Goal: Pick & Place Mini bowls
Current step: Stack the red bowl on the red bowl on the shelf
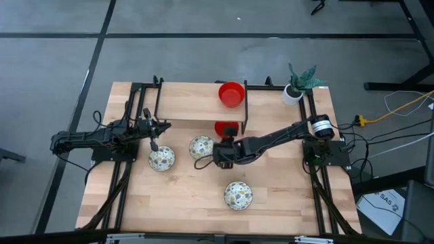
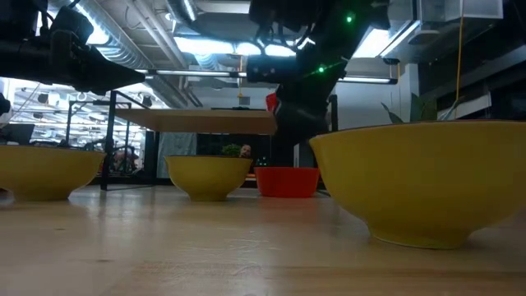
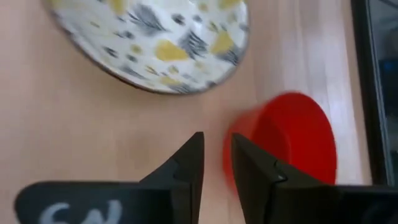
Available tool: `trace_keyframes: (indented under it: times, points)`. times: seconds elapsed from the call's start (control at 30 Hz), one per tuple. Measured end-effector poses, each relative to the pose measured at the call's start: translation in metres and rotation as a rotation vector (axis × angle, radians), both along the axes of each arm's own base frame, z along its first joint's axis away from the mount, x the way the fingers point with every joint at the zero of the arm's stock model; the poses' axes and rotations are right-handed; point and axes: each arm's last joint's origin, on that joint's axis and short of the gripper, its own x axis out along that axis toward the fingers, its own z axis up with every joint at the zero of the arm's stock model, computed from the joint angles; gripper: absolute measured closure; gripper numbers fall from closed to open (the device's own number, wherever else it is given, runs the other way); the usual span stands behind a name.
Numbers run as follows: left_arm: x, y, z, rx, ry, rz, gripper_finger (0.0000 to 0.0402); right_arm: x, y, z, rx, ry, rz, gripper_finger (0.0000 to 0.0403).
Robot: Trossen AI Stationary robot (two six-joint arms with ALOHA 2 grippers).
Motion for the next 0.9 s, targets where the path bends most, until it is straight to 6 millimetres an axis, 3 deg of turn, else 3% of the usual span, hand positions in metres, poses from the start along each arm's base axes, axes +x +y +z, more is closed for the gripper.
trace_keyframes:
  times: [0.4,0.57,0.9]
  points:
    - [0.0,0.0,0.0,0.0,0.0,0.0,0.0382,-0.002,-0.034,-0.004,0.104,0.026,-0.136,0.0322]
    - [0.0,0.0,0.0,0.0,0.0,0.0,0.0382,-0.003,-0.038,-0.005,0.129,0.047,-0.138,0.0322]
    - [0.0,0.0,0.0,0.0,0.0,0.0,0.0382,0.0,-0.043,-0.027,0.088,0.136,-0.14,0.0322]
